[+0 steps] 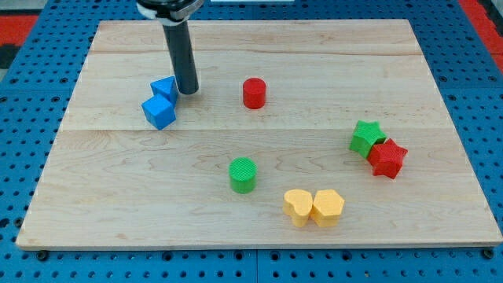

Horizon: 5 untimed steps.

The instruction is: Place the red circle vertical to the yellow heart

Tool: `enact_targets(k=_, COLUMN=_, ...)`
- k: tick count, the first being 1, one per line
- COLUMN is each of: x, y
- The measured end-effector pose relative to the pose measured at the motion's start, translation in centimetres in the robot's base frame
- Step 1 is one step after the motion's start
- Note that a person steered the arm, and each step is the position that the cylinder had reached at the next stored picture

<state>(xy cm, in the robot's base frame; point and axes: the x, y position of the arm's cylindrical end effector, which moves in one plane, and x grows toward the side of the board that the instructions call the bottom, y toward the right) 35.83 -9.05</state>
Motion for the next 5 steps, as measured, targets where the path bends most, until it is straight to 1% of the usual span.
enact_targets(k=1, x=1.7, y=7.7)
enact_targets(k=2, x=3.1, y=11.2)
enact_targets(k=3, x=3.3, y=11.0)
enact_targets(k=4, x=10.0, y=11.8)
enact_targets(k=5, x=9.0, y=14.2)
